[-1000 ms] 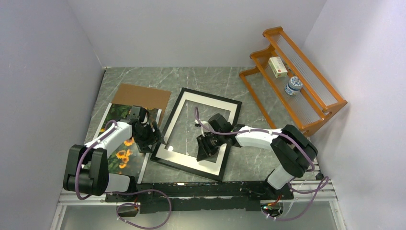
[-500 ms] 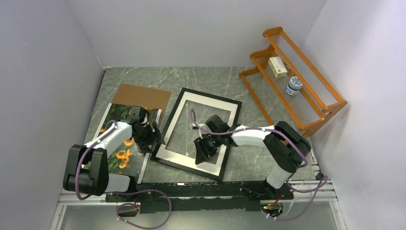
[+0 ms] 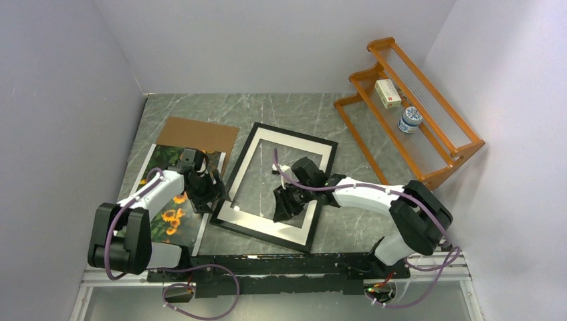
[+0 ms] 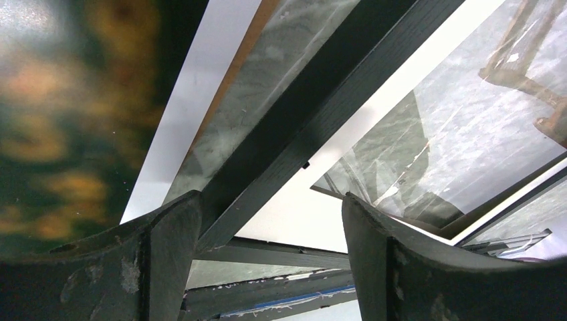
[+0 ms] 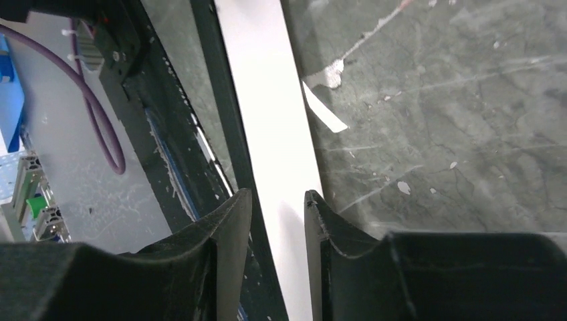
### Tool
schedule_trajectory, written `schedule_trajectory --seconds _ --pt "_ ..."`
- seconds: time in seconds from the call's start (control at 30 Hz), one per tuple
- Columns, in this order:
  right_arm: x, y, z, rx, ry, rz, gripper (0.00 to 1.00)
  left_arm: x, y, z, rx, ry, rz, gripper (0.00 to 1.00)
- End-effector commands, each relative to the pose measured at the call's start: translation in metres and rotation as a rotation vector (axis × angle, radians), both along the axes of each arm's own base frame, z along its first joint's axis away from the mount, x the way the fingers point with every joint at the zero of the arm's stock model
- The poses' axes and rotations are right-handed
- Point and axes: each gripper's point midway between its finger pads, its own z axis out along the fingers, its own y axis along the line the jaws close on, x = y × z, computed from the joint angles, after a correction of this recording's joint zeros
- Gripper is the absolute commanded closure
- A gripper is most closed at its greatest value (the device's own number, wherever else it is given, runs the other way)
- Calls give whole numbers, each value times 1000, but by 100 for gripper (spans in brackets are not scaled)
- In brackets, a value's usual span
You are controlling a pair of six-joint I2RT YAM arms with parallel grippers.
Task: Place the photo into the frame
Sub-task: Adjust the photo frame item on the photo frame.
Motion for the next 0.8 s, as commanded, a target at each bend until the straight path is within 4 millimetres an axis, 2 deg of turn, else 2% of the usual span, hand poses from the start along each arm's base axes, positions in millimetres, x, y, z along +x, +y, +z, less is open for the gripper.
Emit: schedule_trajectory --seconds 0.0,0.2,0.3,0.57,0.77 --pt "0 6 14 62 -28 3 63 3 -2 10 -11 -33 21 19" --pt "-33 11 1 70 76 108 76 -4 2 8 9 -3 42 19" --pt "-38 11 -10 36 105 112 80 -8 5 7 22 14 56 19" --pt "-30 4 -38 -82 111 58 79 -8 -1 -1 -12 30 44 20" --pt "-19 9 -32 -64 64 16 78 -5 -3 -1 -18 20 38 20"
